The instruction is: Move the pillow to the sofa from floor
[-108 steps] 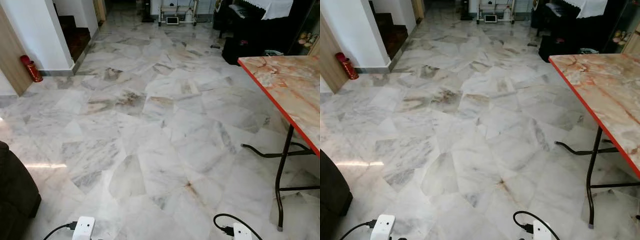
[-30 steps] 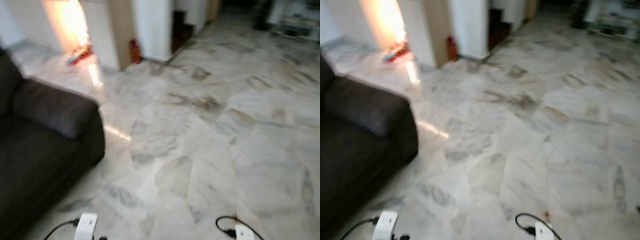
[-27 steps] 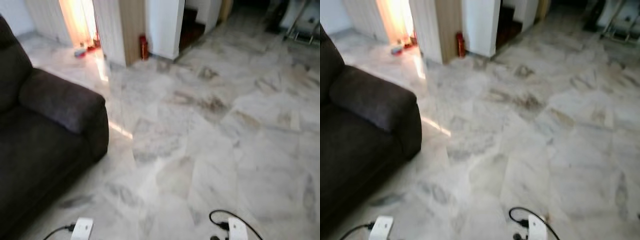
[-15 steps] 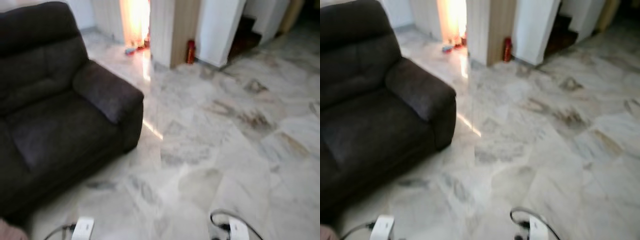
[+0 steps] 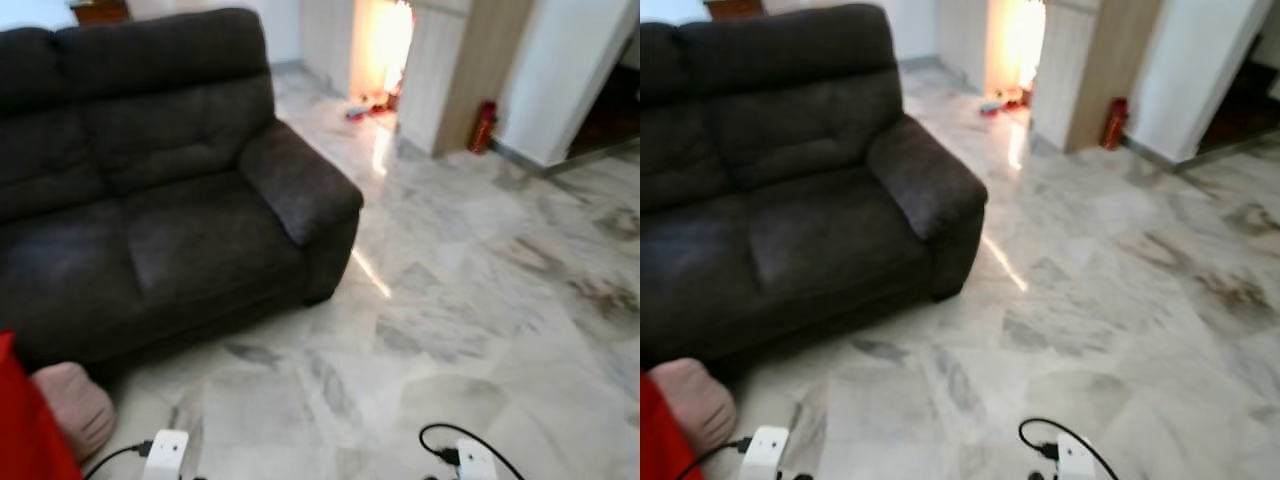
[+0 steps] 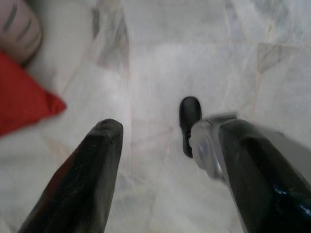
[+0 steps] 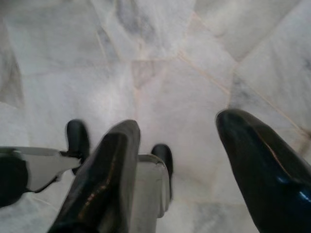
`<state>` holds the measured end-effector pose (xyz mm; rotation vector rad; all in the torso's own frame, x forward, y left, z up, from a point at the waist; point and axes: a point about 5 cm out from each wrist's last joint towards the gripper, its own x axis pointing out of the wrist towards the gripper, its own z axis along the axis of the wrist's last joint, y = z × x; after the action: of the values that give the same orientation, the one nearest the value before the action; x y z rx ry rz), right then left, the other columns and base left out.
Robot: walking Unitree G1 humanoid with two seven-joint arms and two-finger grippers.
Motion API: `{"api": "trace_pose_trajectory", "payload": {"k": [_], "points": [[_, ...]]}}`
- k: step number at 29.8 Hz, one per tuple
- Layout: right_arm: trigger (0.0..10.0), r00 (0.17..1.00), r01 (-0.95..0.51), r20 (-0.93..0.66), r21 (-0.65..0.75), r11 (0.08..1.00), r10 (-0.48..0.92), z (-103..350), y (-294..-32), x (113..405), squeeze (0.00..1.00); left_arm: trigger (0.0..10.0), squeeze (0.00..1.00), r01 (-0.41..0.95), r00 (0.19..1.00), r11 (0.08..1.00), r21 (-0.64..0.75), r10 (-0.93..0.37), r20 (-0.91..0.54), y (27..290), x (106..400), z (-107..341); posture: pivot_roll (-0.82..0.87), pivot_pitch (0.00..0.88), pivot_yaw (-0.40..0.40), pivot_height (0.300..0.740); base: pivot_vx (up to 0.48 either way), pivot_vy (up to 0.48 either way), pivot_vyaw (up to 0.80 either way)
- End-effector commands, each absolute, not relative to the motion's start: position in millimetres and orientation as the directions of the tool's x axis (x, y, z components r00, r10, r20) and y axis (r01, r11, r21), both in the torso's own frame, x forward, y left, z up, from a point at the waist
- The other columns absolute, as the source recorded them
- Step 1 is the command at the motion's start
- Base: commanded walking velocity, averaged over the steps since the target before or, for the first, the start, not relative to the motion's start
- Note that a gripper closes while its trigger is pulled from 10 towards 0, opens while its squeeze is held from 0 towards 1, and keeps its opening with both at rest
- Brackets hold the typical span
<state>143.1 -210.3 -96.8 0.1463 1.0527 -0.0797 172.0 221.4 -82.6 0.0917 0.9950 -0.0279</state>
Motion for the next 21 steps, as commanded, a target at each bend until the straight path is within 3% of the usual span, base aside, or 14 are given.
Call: {"api": "trace_pose_trajectory", "payload": {"k": [1,21], "points": [[10.0,0.5,0.128,-0.866,0.095,0.987,0.018,-96.4,-204.8,147.1,0.0,10.0,0.0,0.07,0.541,0.994,0.08,0.029,-0.84,226.9,172.0,-81.5,-0.1,0.0,-0.032,0.74,0.0,0.0,0.8],[10.0,0.499,0.124,-0.866,0.093,0.988,0.019,-96.2,-205.6,147.2,0.0,10.0,0.0,0.07,0.542,0.994,0.078,0.028,-0.84,226.0,172.1,-81.6,-0.1,0.0,-0.037,0.74,0.0,0.0,0.8]]}}
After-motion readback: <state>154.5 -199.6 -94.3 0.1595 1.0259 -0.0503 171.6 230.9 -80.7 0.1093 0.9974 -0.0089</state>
